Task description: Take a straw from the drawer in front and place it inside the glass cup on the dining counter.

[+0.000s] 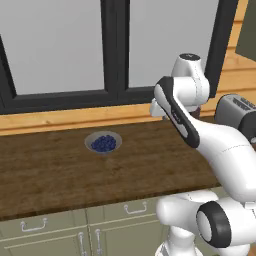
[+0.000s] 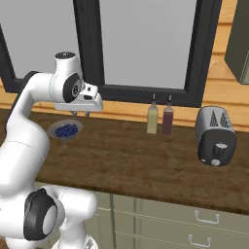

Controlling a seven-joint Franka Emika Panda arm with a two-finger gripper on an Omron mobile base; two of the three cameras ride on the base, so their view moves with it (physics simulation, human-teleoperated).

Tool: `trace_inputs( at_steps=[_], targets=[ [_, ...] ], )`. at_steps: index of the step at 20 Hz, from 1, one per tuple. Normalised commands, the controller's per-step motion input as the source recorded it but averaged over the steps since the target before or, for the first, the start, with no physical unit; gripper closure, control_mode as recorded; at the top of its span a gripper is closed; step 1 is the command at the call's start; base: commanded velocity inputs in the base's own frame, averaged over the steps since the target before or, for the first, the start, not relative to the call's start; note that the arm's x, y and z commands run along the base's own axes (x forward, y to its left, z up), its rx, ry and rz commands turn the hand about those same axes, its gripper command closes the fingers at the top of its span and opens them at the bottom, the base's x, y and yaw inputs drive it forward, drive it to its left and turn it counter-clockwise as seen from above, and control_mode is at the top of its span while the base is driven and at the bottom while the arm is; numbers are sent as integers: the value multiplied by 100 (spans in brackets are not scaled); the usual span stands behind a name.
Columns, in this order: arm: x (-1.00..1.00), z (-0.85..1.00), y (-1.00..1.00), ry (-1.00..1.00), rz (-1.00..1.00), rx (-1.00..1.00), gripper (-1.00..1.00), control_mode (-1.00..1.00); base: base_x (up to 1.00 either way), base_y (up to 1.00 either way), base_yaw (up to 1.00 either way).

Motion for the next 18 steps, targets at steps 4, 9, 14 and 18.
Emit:
trace_inputs(
  at_steps=[4,9,14,18],
  targets=[
    [0,0,0,0,0,0,-100,100,-11,0,0],
    [0,0,0,0,0,0,-100,100,-75,0,0],
    [0,0,0,0,0,0,-100,100,-24,-25,15],
    [0,0,0,0,0,0,-100,100,0,-67,40]
  ],
)
